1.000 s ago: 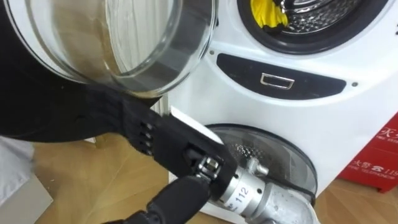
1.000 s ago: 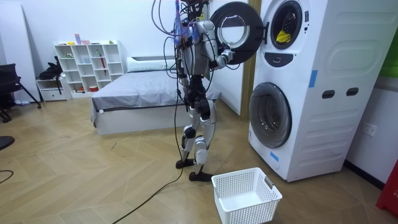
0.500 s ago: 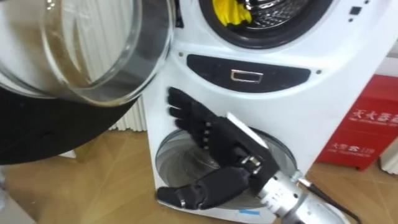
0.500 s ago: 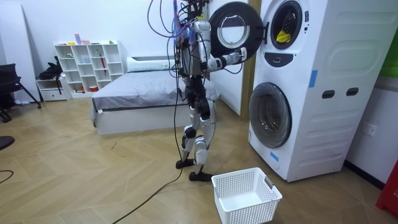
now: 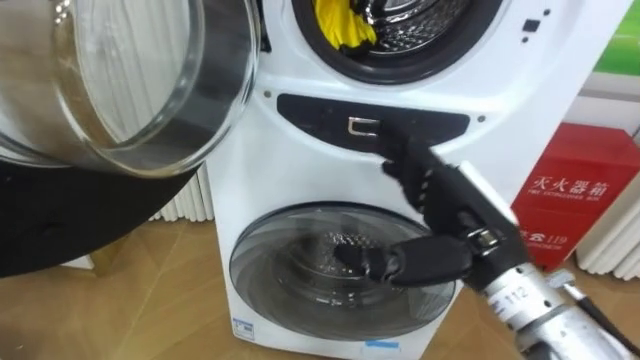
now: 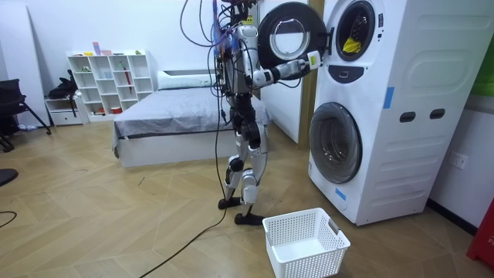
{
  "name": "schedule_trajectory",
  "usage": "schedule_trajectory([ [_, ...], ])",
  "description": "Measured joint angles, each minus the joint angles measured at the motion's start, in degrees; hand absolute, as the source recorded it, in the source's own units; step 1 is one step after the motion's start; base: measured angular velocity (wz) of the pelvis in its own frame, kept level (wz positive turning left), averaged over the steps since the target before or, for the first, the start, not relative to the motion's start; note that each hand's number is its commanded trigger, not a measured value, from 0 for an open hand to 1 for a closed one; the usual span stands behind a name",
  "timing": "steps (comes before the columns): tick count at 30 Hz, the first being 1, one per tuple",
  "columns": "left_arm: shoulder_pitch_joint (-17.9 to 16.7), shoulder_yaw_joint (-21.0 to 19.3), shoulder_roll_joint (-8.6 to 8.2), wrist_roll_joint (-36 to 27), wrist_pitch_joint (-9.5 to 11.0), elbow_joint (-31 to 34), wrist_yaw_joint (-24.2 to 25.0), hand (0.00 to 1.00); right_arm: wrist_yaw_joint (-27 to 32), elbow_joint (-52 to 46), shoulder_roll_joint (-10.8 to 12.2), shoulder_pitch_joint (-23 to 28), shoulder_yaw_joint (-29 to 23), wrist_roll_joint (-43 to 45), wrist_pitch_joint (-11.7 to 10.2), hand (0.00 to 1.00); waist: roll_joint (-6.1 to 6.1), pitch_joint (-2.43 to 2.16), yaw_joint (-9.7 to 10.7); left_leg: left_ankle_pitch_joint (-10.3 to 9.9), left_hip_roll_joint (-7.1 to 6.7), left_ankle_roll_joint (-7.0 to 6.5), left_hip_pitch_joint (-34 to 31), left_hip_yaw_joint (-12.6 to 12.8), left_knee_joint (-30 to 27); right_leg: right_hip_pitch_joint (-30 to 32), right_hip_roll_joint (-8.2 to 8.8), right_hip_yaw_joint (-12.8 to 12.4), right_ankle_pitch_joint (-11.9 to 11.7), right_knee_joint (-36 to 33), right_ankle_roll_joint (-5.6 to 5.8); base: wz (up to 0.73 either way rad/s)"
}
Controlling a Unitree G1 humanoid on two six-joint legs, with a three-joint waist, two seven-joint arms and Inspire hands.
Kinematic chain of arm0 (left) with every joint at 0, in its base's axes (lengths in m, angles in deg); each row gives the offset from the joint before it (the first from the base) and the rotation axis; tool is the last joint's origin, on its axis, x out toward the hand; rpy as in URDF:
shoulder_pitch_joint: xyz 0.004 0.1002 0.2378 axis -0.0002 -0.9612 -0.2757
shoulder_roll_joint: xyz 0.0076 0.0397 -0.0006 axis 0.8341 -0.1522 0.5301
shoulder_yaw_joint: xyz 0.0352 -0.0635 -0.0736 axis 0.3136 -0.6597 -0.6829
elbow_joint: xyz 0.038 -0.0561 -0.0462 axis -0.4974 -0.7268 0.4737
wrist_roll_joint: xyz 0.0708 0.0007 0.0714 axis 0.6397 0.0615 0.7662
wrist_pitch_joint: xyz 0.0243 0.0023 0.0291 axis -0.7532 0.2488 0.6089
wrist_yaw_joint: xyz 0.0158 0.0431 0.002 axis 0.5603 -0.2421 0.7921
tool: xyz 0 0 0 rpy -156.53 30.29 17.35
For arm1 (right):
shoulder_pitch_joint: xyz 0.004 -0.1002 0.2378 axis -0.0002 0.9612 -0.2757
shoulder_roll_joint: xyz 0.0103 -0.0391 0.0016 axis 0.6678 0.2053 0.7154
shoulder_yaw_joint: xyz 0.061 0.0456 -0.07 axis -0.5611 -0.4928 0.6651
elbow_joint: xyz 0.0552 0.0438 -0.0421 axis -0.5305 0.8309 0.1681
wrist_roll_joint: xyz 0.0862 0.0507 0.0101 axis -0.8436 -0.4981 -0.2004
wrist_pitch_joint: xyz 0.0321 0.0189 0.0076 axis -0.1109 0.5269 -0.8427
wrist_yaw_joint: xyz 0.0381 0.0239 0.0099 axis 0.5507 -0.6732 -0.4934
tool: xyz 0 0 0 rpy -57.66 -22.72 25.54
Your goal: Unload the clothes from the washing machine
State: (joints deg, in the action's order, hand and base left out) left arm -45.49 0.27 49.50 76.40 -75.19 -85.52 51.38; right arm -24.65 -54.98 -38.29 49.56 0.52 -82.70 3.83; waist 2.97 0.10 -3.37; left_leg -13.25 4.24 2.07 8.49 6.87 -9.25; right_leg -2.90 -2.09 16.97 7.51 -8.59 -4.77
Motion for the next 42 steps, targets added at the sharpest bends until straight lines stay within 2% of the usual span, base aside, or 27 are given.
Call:
schedule_trajectory([
  [7, -0.3, -2.0, -0.21, 0.1, 0.1, 0.1, 0.1, 0.0, 1.7, -0.1, 1.1, -2.8, -0.4, -0.1, -0.8, 0.0, -0.13, 0.04, -0.4, 0.0, 0.05, 0.0, -0.1, 0.1, -0.1, 0.0, 0.01, 0.2, 0.1, 0.0, 0.02, 0.01],
  [13, 0.2, -2.0, -0.18, 0.6, 0.0, 0.1, 0.6, 0.0, 2.6, 0.1, 1.5, -7.2, 0.5, 0.4, -0.9, 0.0, -0.03, 0.01, -2.4, -0.1, 0.11, 0.12, -0.8, -0.2, -2.3, 0.0, 0.1, 0.2, 0.6, -0.7, -0.28, 0.01],
  [15, 0.3, -2.0, -0.02, 0.6, -0.2, -0.5, 0.5, 0.0, 3.5, 1.0, 2.1, -9.1, 2.5, 1.7, -1.6, 0.0, 0.32, 0.06, -3.4, -1.0, 0.4, 1.08, -3.0, -0.1, -9.7, -0.1, 0.42, -0.5, 2.0, -2.5, -0.7, -0.11],
  [17, 0.0, -2.2, -0.13, 0.6, -0.4, -0.4, 0.2, 0.0, 3.8, 3.1, 2.3, -10.1, 4.0, 1.8, -2.1, 0.0, 0.22, 0.29, -4.7, -1.3, 1.52, 1.18, -5.8, -0.1, -18.5, -0.8, 0.8, -1.0, 3.2, -4.3, -1.36, -0.22],
  [19, -1.2, -2.7, -0.27, 0.6, -0.5, -0.5, 0.1, 0.0, 4.6, 3.5, 2.3, -10.3, 4.2, 1.7, -2.2, 0.0, -0.25, 0.46, -5.5, -1.2, 3.0, 1.04, -10.5, -0.6, -28.6, -1.1, 0.34, -1.1, 5.5, -6.6, -2.13, 0.02],
  [20, -1.3, -2.7, -0.27, 0.5, -0.5, -0.5, 0.1, 0.0, 5.1, 3.5, 2.3, -10.4, 4.2, 1.7, -2.2, 0.0, -0.26, 0.53, -5.4, -1.2, 3.04, 1.08, -11.7, -0.9, -29.7, -1.0, 0.14, -1.1, 5.9, -7.0, -2.28, 0.1],
  [21, -1.5, -2.7, -0.3, 0.5, -0.7, -0.6, 0.1, 0.0, 5.8, 3.6, 2.5, -10.5, 4.2, 1.7, -2.2, 0.0, -0.04, 0.75, -5.7, -1.4, 3.1, 1.29, -13.7, -1.1, -30.1, -0.9, -0.05, -1.1, 6.7, -7.4, -2.91, 0.0],
  [23, -1.6, -2.7, -0.52, 0.2, -1.2, -0.9, 0.2, 0.0, 6.6, 4.8, 2.8, -11.6, 4.3, 1.8, -2.2, 0.0, 0.43, 0.98, -6.4, -1.4, 2.86, 1.32, -17.4, -1.0, -28.8, -1.0, -0.02, -1.4, 7.4, -7.7, -3.19, -0.11],
  [24, -1.6, -2.7, -0.55, 0.0, -1.5, -0.9, 0.3, 0.0, 7.1, 5.8, 2.7, -12.8, 4.3, 1.7, -2.2, 0.0, 0.66, 1.07, -6.5, -1.1, 2.74, 1.49, -20.0, -0.6, -25.4, -1.1, -0.08, -1.4, 7.8, -7.7, -3.14, -0.09],
  [25, -1.6, -2.7, -0.49, 0.0, -1.5, -1.0, 0.3, 0.0, 7.8, 5.9, 2.5, -13.3, 4.4, 1.1, -2.2, 0.0, 0.9, 1.05, -6.8, 0.1, 2.34, 1.61, -21.4, -1.1, -20.2, -1.4, -0.06, -1.4, 8.1, -7.6, -2.9, -0.06],
  [26, -1.7, -2.7, -0.49, 0.0, -1.6, -1.0, 0.3, 0.0, 8.2, 5.9, 2.4, -13.5, 4.6, 0.4, -2.2, 0.0, 0.97, 1.04, -6.8, 1.1, 2.13, 1.52, -22.1, -1.2, -17.5, -1.6, -0.02, -1.4, 8.4, -7.6, -2.84, -0.15],
  [27, -1.8, -2.7, -0.55, -0.2, -1.6, -1.1, 0.4, 0.0, 8.5, 5.9, 2.4, -14.0, 4.7, 0.1, -2.2, 0.0, 1.08, 0.96, -6.9, 4.7, 2.07, 1.39, -23.3, -1.0, -13.4, -2.3, 0.14, -1.4, 8.9, -7.6, -2.73, -0.21],
  [28, -2.0, -2.7, -0.45, -0.2, -1.6, -1.1, 0.4, 0.0, 8.9, 5.9, 2.4, -14.1, 4.9, -0.1, -2.2, 0.0, 1.29, 0.78, -6.9, 8.9, 1.99, 1.01, -23.1, -0.6, -10.1, -3.2, 0.23, -1.8, 9.4, -7.2, -2.37, -0.22],
  [29, -2.1, -2.7, -0.38, -0.3, -1.6, -1.1, 0.5, 0.0, 9.0, 5.9, 2.4, -14.1, 4.9, -0.2, -2.2, 0.0, 1.43, 0.6, -6.9, 10.8, 1.94, 1.01, -22.8, -0.5, -9.1, -3.7, 0.3, -2.1, 9.8, -7.1, -2.12, -0.13],
  [30, -2.0, -2.7, -0.33, -0.8, -1.6, -1.1, 0.6, 0.0, 9.5, 5.9, 2.3, -14.3, 5.2, -0.1, -2.2, 0.0, 1.86, 0.53, -6.5, 12.8, 1.05, 0.0, -22.0, 0.1, -8.0, -4.4, 0.78, -2.4, 10.4, -7.0, -1.62, 0.0],
  [32, -1.9, -2.7, -0.65, -0.7, -1.3, -1.0, 0.7, 0.0, 10.3, 5.9, 2.1, -14.3, 5.9, 0.3, -2.2, 0.0, 2.37, 0.16, -6.1, 12.3, 0.19, -0.47, -21.5, 0.7, -9.2, -5.5, 1.83, -2.7, 10.2, -5.5, -0.84, 0.0],
  [33, -1.4, -2.8, -0.73, -0.8, -1.1, -0.8, 1.2, 0.0, 10.9, 5.9, 1.8, -14.3, 6.1, 1.0, -2.1, 0.0, 2.21, 0.41, -6.1, 10.7, -0.02, -1.06, -22.5, 1.2, -12.3, -6.7, 2.2, -3.9, 9.8, -4.9, -0.19, -0.05],
  [34, -1.4, -3.2, -0.7, -0.9, -0.9, -0.9, 1.6, 0.0, 11.6, 5.9, 1.5, -14.3, 6.2, 1.9, -2.1, 0.0, 1.58, 0.48, -6.3, 9.3, -0.9, -1.1, -23.5, 1.6, -14.0, -7.4, 2.52, -6.9, 10.0, -5.0, 0.18, 0.0],
  [35, -1.3, -3.2, -0.71, -0.9, -0.9, -0.9, 1.7, 0.0, 11.9, 5.7, 1.1, -14.3, 6.0, 2.1, -2.1, 0.0, 1.2, 0.2, -6.1, 9.5, -1.44, -1.18, -23.7, 1.6, -12.9, -7.6, 2.66, -7.1, 10.3, -5.1, 0.71, 0.11],
  [36, -0.6, -3.2, -0.33, -0.9, -1.1, -0.8, 1.9, 0.0, 12.7, 5.5, 0.7, -14.3, 5.8, 2.1, -2.2, 0.0, 1.58, -0.22, -6.0, 9.1, -2.39, -2.36, -23.1, 1.8, -11.8, -8.0, 3.83, -6.7, 11.3, -5.4, 2.48, 0.22],
  [37, -0.1, -3.2, -0.14, -1.0, -1.5, -0.8, 2.0, 0.0, 13.3, 5.5, 0.4, -14.3, 5.7, 2.4, -2.1, 0.0, 2.13, -0.27, -5.7, 8.7, -3.67, -3.39, -22.1, 2.6, -12.0, -8.1, 5.4, -5.8, 11.8, -6.8, 3.65, 0.22],
  [38, 0.2, -3.2, -0.12, -1.0, -1.7, -0.9, 2.1, 0.0, 13.4, 5.5, 0.2, -14.3, 5.6, 2.5, -2.1, 0.0, 2.24, -0.1, -5.5, 8.3, -4.25, -3.9, -21.4, 3.0, -12.1, -8.2, 6.17, -5.4, 11.8, -7.9, 4.16, 0.14],
  [39, 0.4, -3.2, -0.08, -1.1, -1.9, -0.9, 2.4, 0.0, 13.4, 5.7, 0.2, -14.3, 5.8, 2.6, -2.1, 0.0, 2.36, 0.27, -5.6, 7.6, -4.98, -5.03, -19.9, 4.3, -12.5, -8.3, 7.43, -5.5, 11.4, -11.0, 5.08, 0.11],
  [40, 0.7, -3.1, -0.06, -1.3, -2.4, -0.8, 2.4, 0.0, 13.4, 5.7, 0.1, -14.3, 5.8, 2.9, -2.2, 0.0, 2.01, 0.65, -5.2, 6.6, -5.83, -5.74, -18.6, 5.7, -12.4, -7.9, 8.33, -5.4, 10.4, -15.5, 6.66, 0.21],
  [41, 0.9, -3.1, 0.03, -1.2, -2.7, -0.6, 2.3, 0.0, 13.4, 5.6, 0.0, -14.3, 5.8, 3.0, -2.5, 0.0, 1.93, 0.64, -4.6, 6.2, -6.28, -6.12, -17.6, 6.1, -11.8, -7.6, 8.82, -5.0, 9.8, -18.1, 7.44, 0.61],
  [42, 1.6, -2.9, 0.35, -1.1, -3.0, -0.4, 2.2, 0.0, 13.5, 5.5, -0.3, -14.2, 5.5, 3.1, -3.3, 0.0, 2.19, 0.56, -3.1, 5.5, -6.82, -6.79, -15.6, 6.4, -10.1, -5.7, 10.03, -4.6, 8.4, -23.9, 8.22, 0.85],
])
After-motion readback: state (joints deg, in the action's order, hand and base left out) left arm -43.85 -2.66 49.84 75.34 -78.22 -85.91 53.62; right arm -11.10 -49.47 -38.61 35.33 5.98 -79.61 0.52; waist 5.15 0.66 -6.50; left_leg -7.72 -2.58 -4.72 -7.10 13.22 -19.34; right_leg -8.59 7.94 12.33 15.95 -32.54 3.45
